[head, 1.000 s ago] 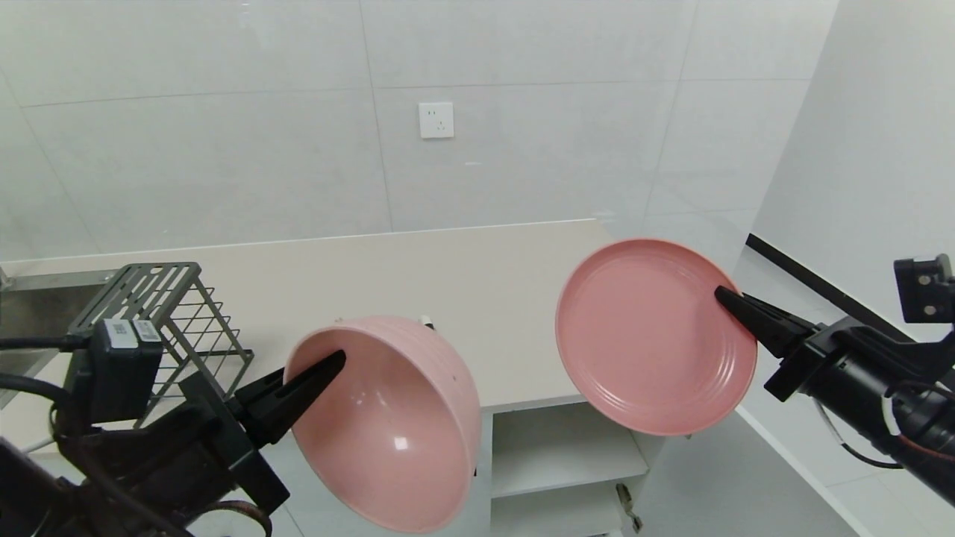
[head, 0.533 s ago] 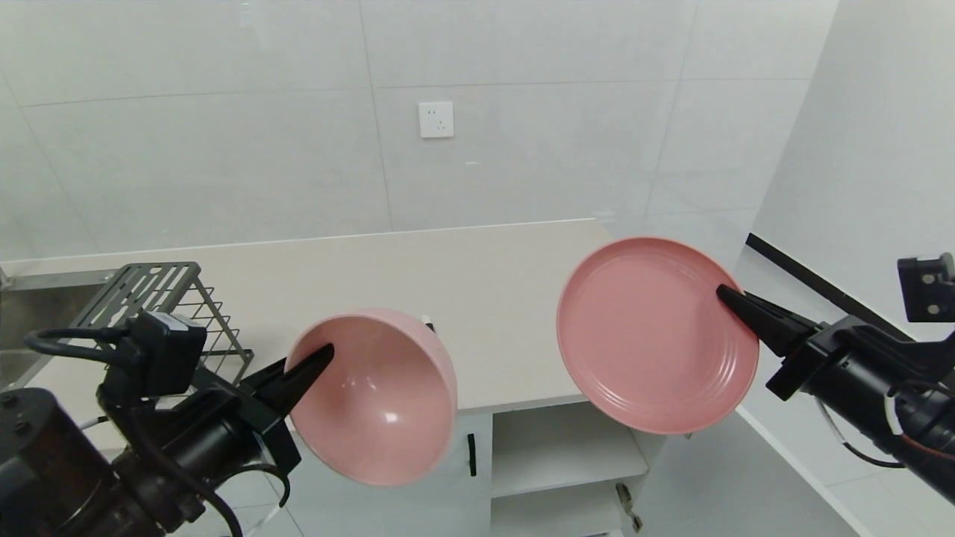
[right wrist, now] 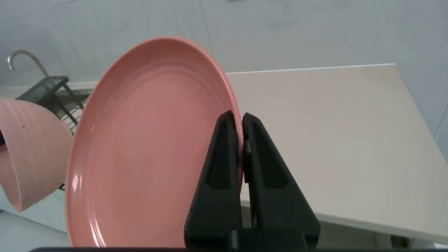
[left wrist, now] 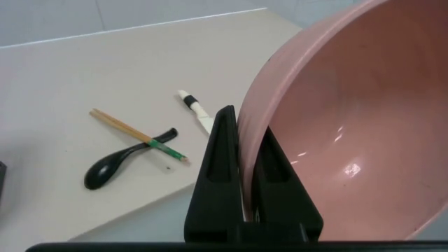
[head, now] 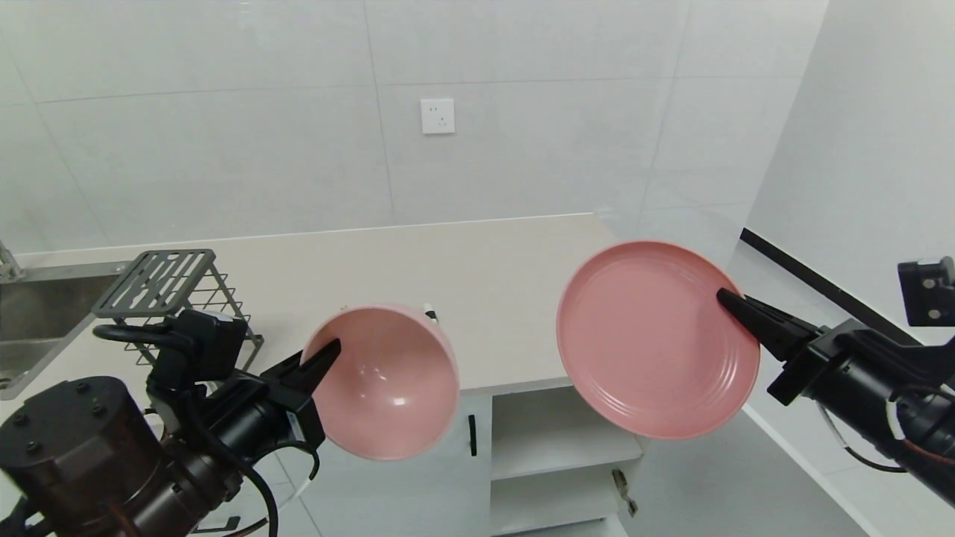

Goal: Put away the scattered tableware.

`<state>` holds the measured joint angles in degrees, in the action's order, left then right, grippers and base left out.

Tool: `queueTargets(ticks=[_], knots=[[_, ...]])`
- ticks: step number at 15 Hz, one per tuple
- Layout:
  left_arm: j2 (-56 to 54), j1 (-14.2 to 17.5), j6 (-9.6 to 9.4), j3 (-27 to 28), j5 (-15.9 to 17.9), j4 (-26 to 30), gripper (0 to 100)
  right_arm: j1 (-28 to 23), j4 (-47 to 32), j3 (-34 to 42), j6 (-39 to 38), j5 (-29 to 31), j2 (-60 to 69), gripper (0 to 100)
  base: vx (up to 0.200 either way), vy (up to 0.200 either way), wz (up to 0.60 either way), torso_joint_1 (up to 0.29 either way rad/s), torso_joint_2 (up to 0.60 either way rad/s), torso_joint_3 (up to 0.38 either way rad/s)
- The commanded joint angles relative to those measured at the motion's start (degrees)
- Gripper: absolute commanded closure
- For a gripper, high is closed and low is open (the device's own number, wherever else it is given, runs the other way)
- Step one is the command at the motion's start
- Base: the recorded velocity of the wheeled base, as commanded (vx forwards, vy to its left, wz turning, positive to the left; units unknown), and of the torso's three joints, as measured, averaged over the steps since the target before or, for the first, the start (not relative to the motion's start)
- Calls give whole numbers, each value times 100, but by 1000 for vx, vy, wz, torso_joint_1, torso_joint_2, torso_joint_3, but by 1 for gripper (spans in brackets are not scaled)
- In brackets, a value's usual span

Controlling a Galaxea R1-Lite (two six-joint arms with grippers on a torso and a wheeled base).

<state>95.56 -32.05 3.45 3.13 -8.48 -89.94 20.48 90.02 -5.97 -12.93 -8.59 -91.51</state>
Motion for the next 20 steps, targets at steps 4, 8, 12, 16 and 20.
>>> queueTargets(ticks=[4,8,12,16,20], knots=[[-178,-47,-2,3,5,-6,100,105,-2,123,239,-2,-59,100,-50,0,0,-3,-1,1],[-196,-47,-11,-23,5,-6,100,105,-2,123,239,-2,-51,100,0,0,0,-143,304,153],[-293,-170,-134,-76,5,-6,100,105,-2,132,239,-2,-59,100,0,0,0,-201,399,203],[-266,-258,-134,-155,5,-6,100,105,-2,140,239,-2,-59,100,0,0,0,-270,532,265],[-257,-258,-134,-181,14,-6,100,105,-2,140,239,-2,-59,100,0,0,0,-279,543,264]])
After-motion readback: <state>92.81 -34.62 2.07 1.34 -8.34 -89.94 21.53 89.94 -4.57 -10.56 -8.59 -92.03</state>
